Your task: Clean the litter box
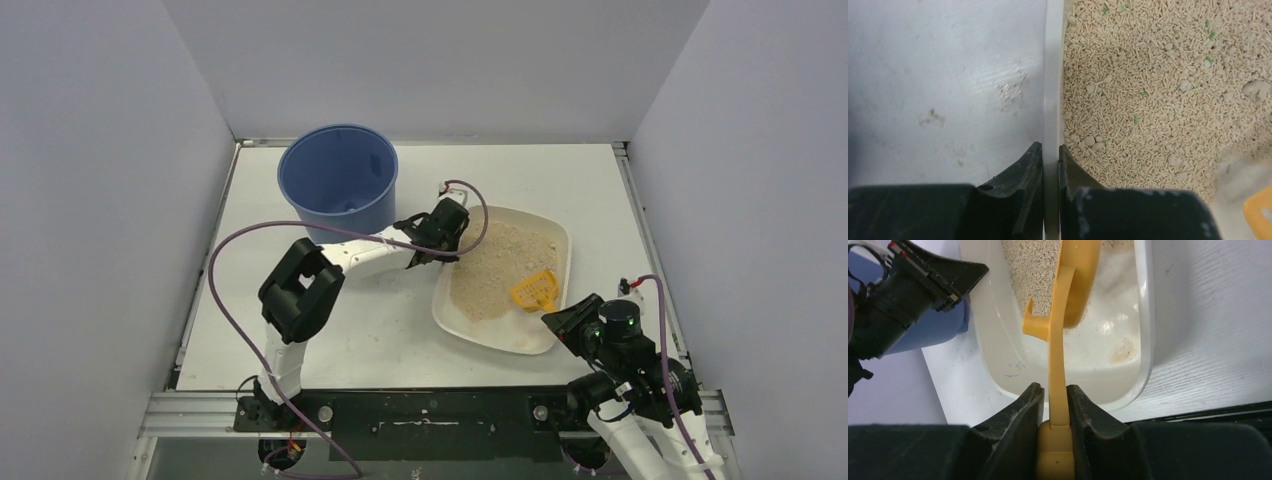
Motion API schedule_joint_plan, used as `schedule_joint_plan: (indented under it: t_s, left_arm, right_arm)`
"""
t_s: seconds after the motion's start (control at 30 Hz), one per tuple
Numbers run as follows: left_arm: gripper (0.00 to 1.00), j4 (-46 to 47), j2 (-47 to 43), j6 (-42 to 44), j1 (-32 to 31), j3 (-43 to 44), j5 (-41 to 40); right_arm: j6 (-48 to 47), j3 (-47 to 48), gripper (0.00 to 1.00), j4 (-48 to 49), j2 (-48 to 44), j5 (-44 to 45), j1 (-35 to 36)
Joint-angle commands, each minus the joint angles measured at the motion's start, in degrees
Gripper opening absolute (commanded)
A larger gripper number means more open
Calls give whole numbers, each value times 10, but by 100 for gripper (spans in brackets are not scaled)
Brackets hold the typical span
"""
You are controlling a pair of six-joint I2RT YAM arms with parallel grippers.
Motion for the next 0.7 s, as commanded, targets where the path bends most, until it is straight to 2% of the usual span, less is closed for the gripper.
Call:
schedule_joint_plan:
  t_s: [0.0, 0.2, 0.4, 0.53, 0.67]
  left_arm:
    - [0, 45, -79, -168, 5, -95, -80]
    - [0, 91, -150, -313, -45, -189, -157]
    - [0, 29, -156, -434, -114, -174, -256]
    - [0, -10, -147, -480, -135, -167, -272]
    - [0, 5, -165, -485, -139, -197, -272]
  right_arm:
    - [17, 4, 0, 20, 17, 17, 6]
    - [27, 11, 0, 13, 37, 28, 8]
    - [70, 7, 0, -2, 41, 49, 9]
    - [116, -12, 0, -12, 25, 66, 9]
    - [149, -43, 0, 1, 2, 68, 10]
